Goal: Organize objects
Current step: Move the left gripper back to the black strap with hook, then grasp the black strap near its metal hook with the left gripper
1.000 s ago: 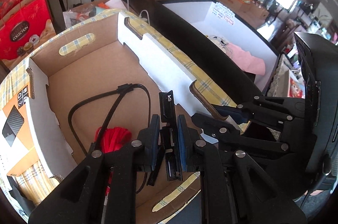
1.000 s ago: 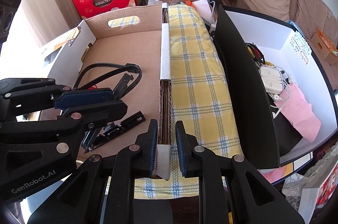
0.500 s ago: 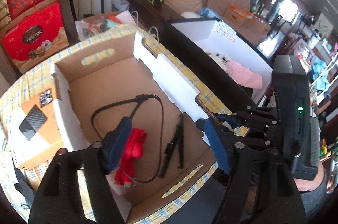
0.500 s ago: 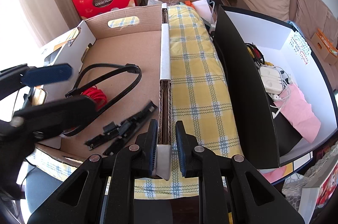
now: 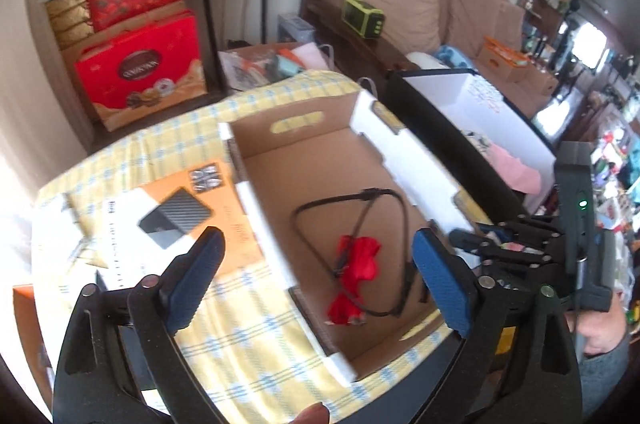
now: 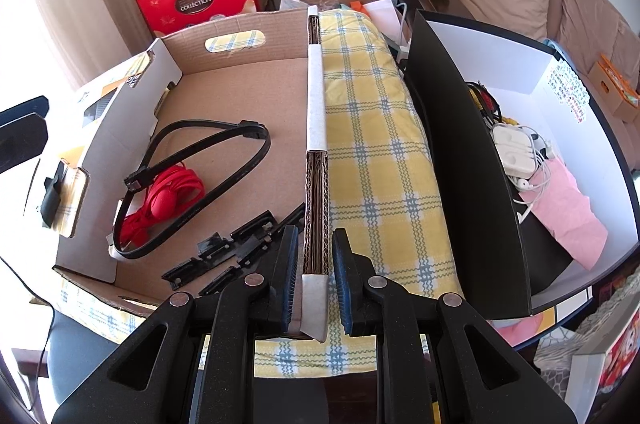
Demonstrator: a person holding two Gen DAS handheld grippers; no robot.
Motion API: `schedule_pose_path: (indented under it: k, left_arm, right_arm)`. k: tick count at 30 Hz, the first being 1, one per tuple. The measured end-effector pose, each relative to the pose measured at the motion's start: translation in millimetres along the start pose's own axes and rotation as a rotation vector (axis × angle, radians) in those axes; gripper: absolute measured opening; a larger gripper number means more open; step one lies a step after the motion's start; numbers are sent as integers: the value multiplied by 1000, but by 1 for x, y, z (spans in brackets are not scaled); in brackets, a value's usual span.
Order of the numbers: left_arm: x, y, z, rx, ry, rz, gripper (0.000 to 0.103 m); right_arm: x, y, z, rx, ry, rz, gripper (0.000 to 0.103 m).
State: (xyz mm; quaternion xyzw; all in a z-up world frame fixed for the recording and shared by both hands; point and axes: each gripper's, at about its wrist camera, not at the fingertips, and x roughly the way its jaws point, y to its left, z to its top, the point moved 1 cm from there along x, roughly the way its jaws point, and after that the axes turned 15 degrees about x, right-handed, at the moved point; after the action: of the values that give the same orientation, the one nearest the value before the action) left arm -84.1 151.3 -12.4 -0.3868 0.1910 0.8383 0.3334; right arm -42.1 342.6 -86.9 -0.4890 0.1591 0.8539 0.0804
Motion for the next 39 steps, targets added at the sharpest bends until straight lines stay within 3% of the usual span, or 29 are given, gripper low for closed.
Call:
schedule_pose_path:
  k: [8, 17, 27, 35, 37, 39]
  left_arm:
    - [-17, 30, -22, -39, -10, 77, 100]
    - [-37, 84, -55, -198, -57, 130, 100]
    - [-44, 142, -105, -340, -12, 215, 100]
    - [-44, 171, -133, -433, -9, 212, 100]
    - [-44, 175, -137, -445, -6, 218, 100]
    - [-43, 179, -139, -452, -1, 223, 100]
  right_arm:
    - [2, 2, 0, -3, -1, -4, 18]
    - [3, 6, 0, -12, -3, -16, 18]
    - [4, 7, -1, -15, -10, -31, 15]
    - [7, 7, 2, -7, -7, -36, 15]
    - [8, 7, 5, -6, -8, -39, 16]
    - [8, 7, 8, -3, -13, -40, 25]
